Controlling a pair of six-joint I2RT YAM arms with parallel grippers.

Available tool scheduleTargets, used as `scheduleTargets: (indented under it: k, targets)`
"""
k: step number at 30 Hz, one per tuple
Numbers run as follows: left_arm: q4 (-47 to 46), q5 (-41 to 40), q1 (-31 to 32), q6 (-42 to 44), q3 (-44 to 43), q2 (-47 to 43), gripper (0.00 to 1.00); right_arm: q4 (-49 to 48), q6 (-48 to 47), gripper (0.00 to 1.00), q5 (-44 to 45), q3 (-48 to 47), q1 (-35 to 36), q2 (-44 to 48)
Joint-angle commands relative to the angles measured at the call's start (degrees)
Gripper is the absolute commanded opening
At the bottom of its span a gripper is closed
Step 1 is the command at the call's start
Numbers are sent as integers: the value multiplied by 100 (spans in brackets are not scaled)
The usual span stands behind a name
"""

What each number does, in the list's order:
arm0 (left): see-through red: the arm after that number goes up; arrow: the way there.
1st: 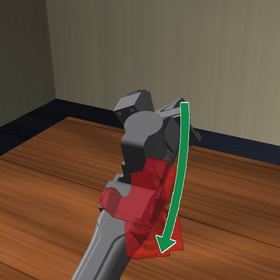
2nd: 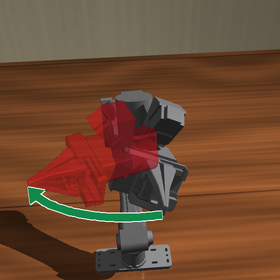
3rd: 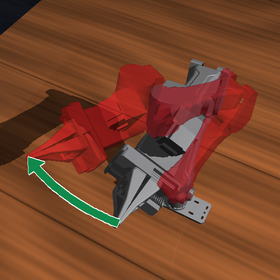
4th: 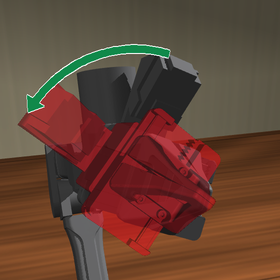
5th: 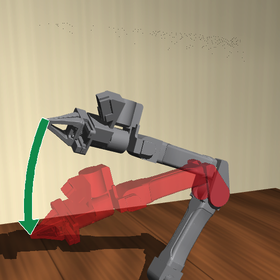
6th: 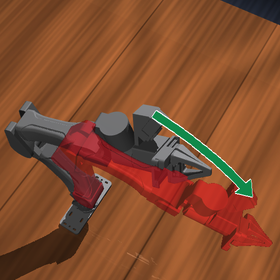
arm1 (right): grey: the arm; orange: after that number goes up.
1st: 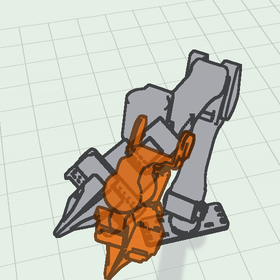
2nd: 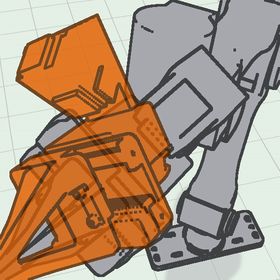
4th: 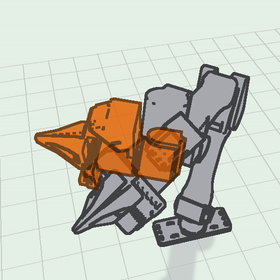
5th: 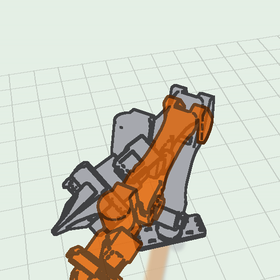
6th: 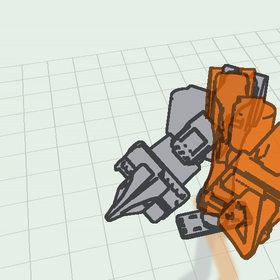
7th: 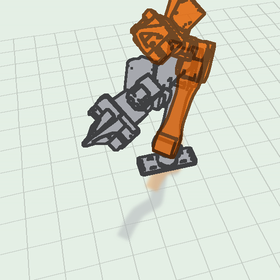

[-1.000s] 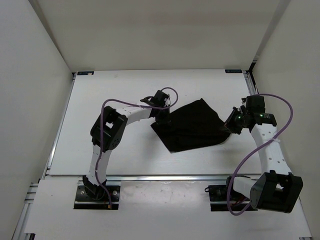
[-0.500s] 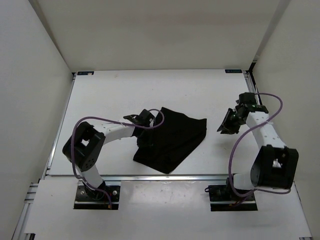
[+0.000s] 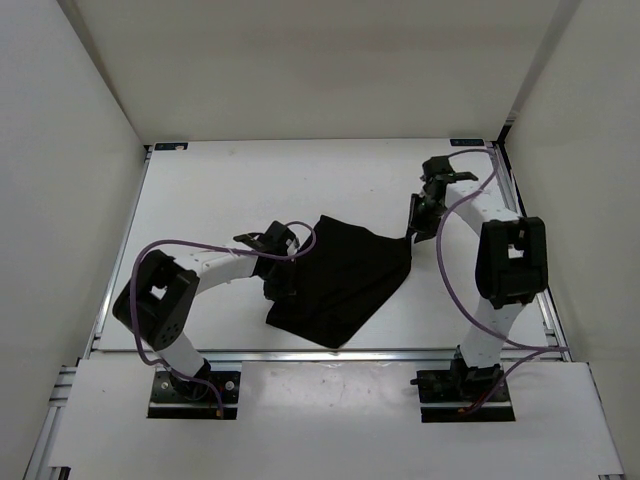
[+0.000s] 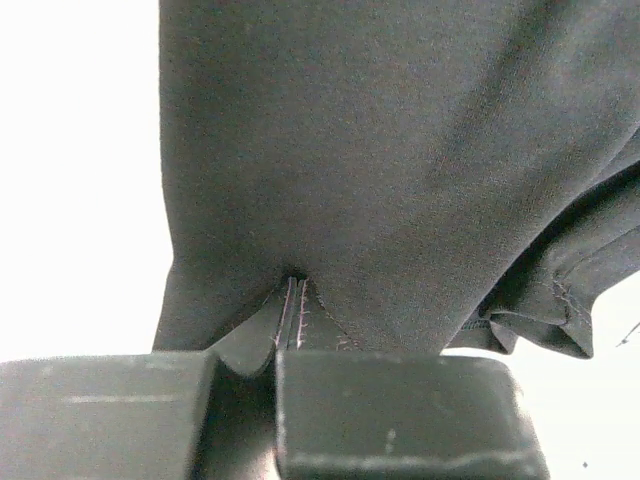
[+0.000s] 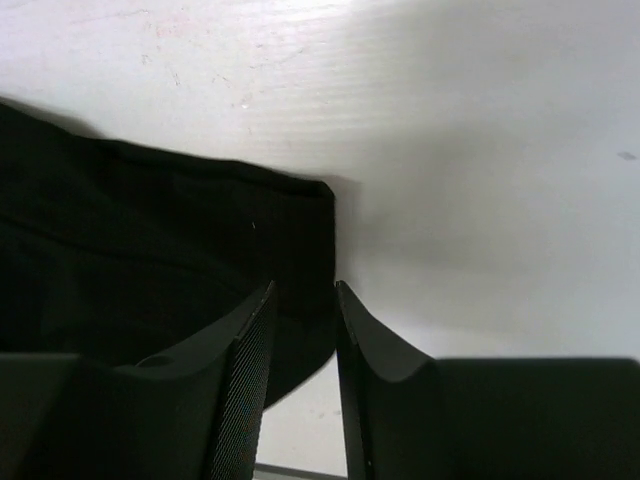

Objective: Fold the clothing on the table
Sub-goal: Flatten the skirt out

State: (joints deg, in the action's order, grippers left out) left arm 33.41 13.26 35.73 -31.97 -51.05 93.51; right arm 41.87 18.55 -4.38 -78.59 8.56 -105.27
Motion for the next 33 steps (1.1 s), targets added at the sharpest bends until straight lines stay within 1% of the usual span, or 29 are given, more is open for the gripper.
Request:
scheduleTargets:
  k: [1, 5, 11, 14, 18, 26, 29, 30, 33]
  targets:
    - [-80, 186, -66, -20, -1, -299, 0, 111, -211, 36, 359, -367, 242, -301]
    - [-124, 177, -48, -38, 7, -360, 0, 155, -220, 36, 421, -622, 418, -625]
    - [-150, 230, -127, -55, 95, -395, 0, 348, -325, 37, 1000, -930, 480, -819]
    - [-133, 265, -180, -90, 121, -404, 0, 366, -386, 36, 1115, -983, 524, -828]
    - [-185, 248, -171, -90, 121, -378, 0, 427, -360, 37, 957, -948, 498, -933]
    - [-194, 222, -171, -108, 86, -308, 0, 348, -308, 35, 904, -790, 612, -1056]
    - [-203, 239, -163, -73, 86, -316, 0, 305, -308, 32, 790, -624, 638, -1048]
    - [-203, 256, -197, -73, 77, -308, 0, 296, -299, 28, 851, -579, 656, -1057]
    - [-238, 274, -224, -143, 130, -334, 0, 304, -282, 22, 781, -500, 691, -1101]
